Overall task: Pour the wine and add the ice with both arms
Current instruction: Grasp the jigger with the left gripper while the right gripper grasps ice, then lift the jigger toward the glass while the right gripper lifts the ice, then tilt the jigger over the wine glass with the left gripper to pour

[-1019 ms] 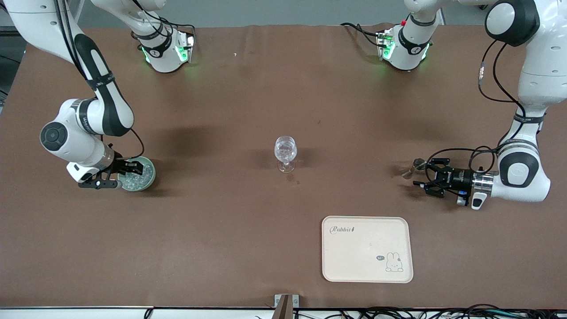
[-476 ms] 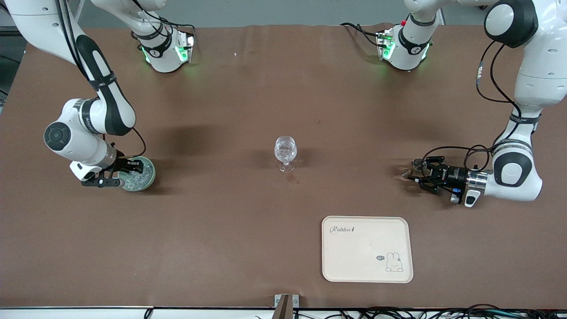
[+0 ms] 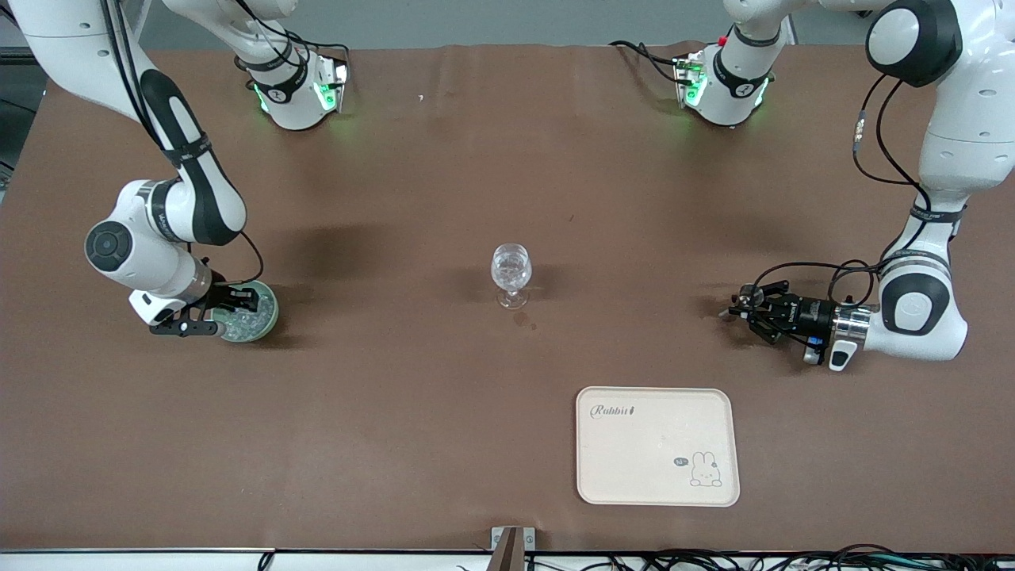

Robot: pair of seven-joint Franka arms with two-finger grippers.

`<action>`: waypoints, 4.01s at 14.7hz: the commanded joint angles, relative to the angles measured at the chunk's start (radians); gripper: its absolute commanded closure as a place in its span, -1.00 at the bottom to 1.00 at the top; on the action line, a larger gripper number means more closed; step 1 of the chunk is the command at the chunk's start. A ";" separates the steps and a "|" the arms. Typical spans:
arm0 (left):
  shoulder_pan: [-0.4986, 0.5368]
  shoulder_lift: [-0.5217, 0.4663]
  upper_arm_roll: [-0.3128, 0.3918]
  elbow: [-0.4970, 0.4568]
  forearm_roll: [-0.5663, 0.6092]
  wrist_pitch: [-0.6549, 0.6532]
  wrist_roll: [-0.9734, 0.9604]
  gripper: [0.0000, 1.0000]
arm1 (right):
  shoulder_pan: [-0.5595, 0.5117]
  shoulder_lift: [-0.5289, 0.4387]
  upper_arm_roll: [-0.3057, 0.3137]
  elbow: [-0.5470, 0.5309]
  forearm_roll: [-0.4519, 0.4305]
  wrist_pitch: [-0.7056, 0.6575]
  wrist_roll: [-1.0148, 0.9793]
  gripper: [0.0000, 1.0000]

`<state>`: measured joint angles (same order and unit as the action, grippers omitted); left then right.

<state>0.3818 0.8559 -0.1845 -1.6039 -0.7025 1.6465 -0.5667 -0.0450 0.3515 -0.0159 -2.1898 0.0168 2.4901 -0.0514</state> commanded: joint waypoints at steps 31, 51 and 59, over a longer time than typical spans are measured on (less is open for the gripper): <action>-0.689 -0.291 -0.184 0.121 0.526 0.323 -1.082 0.99 | -0.061 -0.312 -0.003 0.776 0.003 -1.057 0.125 0.99; -0.814 -0.325 -0.182 0.144 0.876 0.325 -1.364 0.99 | -0.050 -0.321 -0.007 0.748 0.012 -1.059 0.127 0.99; -0.844 -0.325 -0.182 0.144 0.975 0.325 -1.398 0.99 | -0.050 -0.321 -0.007 0.749 0.015 -1.057 0.128 0.99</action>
<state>-0.4539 0.5458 -0.3738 -1.4604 0.2321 1.9699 -1.9352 -0.0835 0.0493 -0.0315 -1.4222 0.0182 1.4293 0.0844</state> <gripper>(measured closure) 0.784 0.727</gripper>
